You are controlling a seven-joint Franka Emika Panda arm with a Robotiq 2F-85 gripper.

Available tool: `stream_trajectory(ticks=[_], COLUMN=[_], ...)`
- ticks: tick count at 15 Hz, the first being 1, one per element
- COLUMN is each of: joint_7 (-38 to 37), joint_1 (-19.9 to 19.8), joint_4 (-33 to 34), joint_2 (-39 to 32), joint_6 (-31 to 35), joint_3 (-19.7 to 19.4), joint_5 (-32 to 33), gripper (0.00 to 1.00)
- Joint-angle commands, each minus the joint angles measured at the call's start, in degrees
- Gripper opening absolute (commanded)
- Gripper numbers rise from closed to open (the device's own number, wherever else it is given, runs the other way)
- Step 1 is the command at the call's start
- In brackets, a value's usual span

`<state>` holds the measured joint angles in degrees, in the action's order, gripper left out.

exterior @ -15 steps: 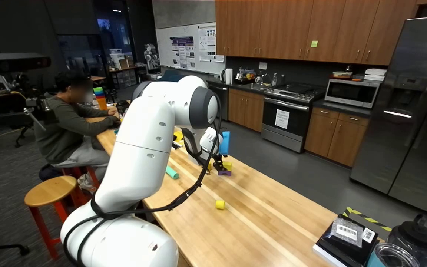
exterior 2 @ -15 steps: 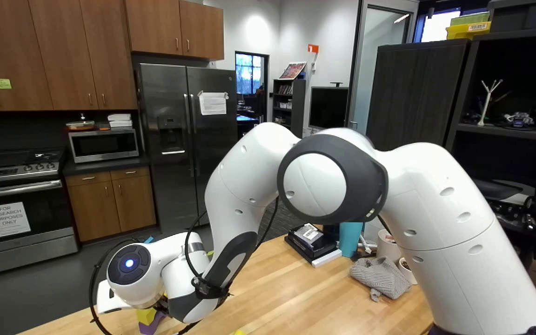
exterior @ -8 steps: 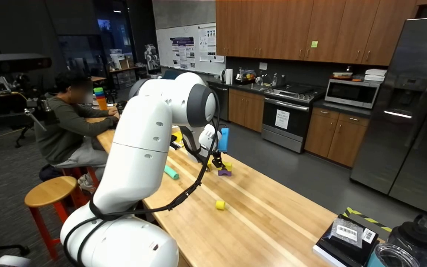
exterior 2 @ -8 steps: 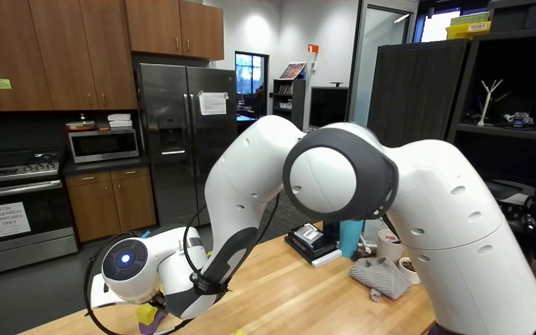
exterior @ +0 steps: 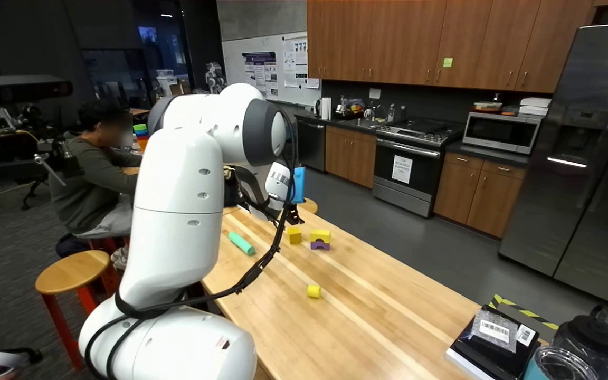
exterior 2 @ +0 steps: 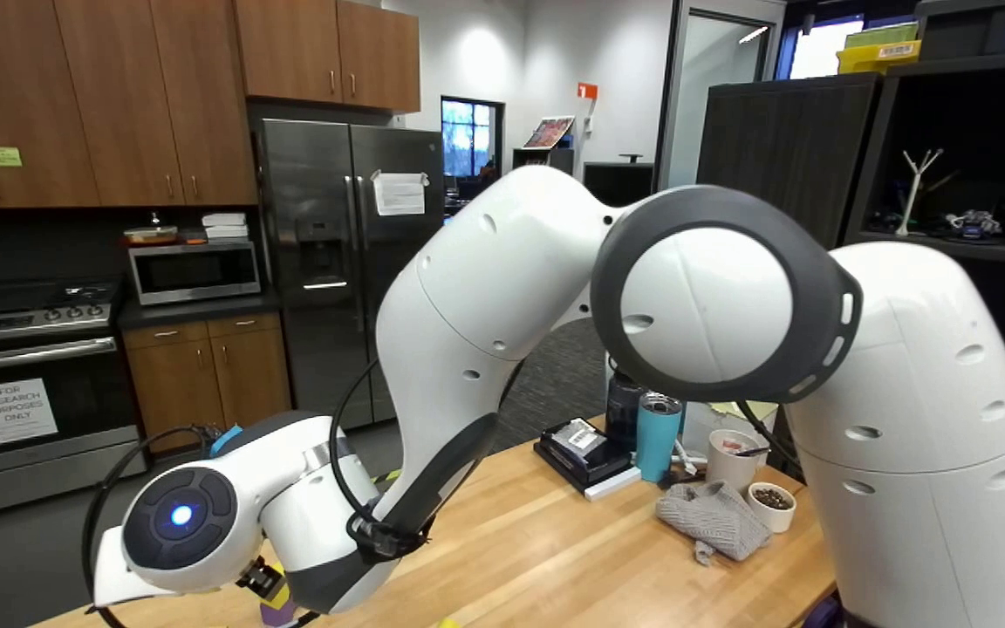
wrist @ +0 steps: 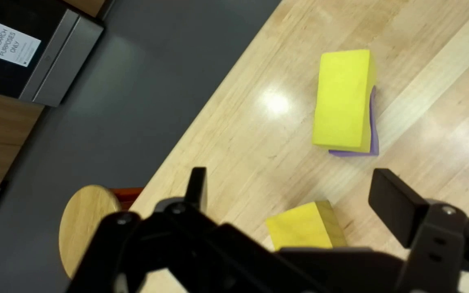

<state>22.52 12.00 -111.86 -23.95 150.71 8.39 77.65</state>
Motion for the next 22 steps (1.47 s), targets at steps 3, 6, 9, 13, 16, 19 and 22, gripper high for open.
stream_trajectory(ticks=[3, 6, 9, 13, 16, 19, 22], joint_7=[-5.6, -6.2, -6.2, -6.3, -5.8, -5.1, -4.3], joint_1=[2.7, 3.2, 3.1, 2.8, 2.5, 2.1, 1.4], joint_4=[-2.9, -2.8, -2.6, -1.9, -0.9, 0.5, 1.8], joint_2=[1.4, 0.2, -0.7, -2.5, -4.0, -5.7, -7.0], joint_6=[-1.8, -1.6, -1.2, 0.1, 1.3, 3.6, 6.2], joint_3=[2.0, 2.6, 2.8, 2.5, 2.4, 2.2, 1.6], joint_5=[2.7, 2.6, 2.5, 3.0, 3.4, 5.3, 7.7], gripper=[1.00, 1.00, 1.00, 1.00, 1.00, 1.00, 1.00])
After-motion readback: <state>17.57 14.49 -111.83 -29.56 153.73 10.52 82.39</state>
